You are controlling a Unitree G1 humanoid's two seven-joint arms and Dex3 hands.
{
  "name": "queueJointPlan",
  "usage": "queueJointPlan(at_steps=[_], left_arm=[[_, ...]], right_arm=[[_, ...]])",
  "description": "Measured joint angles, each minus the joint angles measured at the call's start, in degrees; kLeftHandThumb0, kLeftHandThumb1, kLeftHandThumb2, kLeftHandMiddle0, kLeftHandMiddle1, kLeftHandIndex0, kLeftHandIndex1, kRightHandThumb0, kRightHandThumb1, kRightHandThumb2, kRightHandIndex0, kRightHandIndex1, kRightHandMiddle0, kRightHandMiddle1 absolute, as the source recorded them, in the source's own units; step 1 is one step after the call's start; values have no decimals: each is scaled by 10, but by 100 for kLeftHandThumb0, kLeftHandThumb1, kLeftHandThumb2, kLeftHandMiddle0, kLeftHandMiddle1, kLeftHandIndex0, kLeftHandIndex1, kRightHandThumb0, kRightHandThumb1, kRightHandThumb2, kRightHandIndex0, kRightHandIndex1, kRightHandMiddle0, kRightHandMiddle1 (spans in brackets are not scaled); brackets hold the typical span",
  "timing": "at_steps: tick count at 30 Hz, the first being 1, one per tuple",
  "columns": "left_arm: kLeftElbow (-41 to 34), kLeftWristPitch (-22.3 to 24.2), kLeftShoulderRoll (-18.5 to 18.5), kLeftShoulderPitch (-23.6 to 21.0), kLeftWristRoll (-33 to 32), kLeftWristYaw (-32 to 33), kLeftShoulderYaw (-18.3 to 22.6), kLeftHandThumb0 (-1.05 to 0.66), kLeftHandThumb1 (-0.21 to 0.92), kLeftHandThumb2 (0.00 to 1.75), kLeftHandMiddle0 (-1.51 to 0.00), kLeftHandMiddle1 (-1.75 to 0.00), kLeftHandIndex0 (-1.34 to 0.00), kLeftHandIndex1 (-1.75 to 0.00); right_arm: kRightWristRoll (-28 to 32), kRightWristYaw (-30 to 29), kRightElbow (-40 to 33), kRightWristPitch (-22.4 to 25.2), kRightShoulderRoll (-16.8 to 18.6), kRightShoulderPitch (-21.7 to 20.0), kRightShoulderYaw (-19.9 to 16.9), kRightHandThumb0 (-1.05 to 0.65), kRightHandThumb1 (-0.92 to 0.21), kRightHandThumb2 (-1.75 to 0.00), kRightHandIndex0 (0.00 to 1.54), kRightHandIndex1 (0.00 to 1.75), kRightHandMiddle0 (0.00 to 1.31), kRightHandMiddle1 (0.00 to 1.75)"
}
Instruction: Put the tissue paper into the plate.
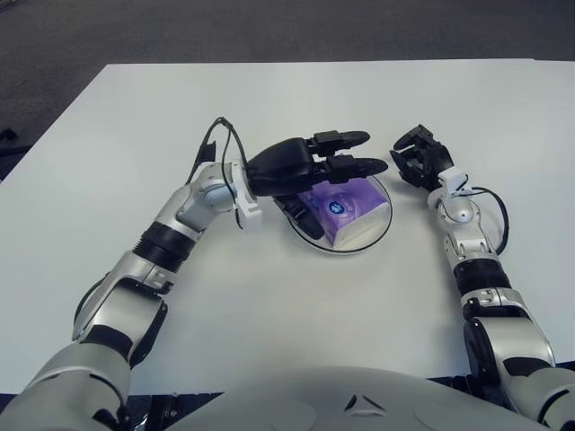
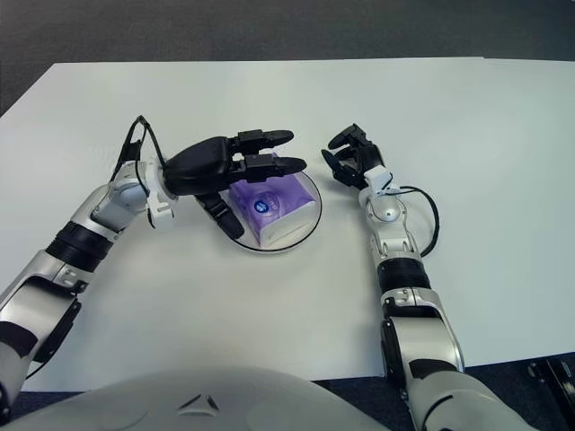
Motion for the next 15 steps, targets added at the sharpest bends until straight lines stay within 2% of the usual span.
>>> queueJointPlan(at_steps=[6,10,15], left_arm=[[24,-19,-7,20,5,51,53,-78,92,42,-18,-2,-30,-2],[69,-46,-21,37,22,113,89,-78,92,43,-24,-3,-33,-3],[124,-73,-31,47,33,164,113,-77,92,42,-32,-3,-36,-4]], right_arm=[[2,1,-3,3,2,1,-2,-37,-81,-57,71,159,38,162],[3,1,-7,6,2,3,-3,-37,-80,-58,70,161,38,163],[7,1,-13,11,3,7,-6,-37,-79,-62,68,164,36,166]])
